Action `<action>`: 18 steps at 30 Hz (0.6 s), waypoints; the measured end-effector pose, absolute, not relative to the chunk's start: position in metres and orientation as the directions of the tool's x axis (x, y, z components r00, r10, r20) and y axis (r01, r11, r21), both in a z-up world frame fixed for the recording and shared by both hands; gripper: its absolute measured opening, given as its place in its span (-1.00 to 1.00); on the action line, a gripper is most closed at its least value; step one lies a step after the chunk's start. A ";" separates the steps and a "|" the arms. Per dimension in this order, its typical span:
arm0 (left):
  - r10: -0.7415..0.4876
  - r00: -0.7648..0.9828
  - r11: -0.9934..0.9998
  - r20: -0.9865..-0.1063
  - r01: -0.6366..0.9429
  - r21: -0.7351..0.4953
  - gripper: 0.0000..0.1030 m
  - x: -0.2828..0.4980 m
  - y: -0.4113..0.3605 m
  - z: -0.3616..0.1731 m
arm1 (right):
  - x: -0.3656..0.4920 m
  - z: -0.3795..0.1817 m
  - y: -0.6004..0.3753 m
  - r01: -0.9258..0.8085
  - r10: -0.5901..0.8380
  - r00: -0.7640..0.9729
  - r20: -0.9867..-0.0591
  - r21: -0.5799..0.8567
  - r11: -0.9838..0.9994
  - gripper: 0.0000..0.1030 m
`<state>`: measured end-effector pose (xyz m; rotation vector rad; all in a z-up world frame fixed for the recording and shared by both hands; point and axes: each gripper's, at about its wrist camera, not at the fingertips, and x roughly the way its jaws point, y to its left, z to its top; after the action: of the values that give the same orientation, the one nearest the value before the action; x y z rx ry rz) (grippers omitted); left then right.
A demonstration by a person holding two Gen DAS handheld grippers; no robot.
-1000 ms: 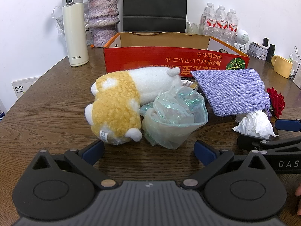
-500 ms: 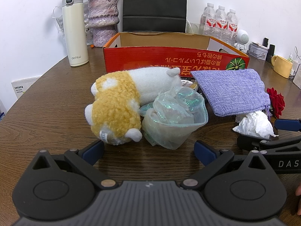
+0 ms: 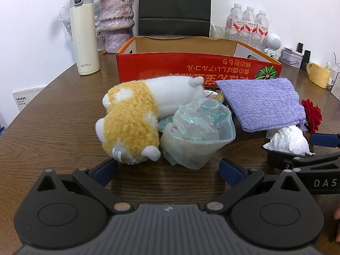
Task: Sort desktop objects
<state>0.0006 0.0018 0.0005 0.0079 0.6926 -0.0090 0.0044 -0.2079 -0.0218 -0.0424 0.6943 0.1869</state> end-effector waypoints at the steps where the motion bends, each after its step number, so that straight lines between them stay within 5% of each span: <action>1: -0.006 0.770 1.000 -0.639 0.011 0.004 1.00 0.001 0.002 0.000 | 0.004 -0.022 -0.208 -0.185 0.157 0.752 -0.640 0.023 0.982 1.00; 18: 0.012 0.769 1.000 -0.639 -0.009 0.008 1.00 0.003 0.001 0.001 | 0.005 -0.021 -0.208 -0.179 0.148 0.753 -0.641 0.018 0.984 1.00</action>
<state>0.0028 0.0010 0.0006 0.0048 0.6934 0.0112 0.0051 -0.2078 -0.0215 -0.0455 0.6953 0.1786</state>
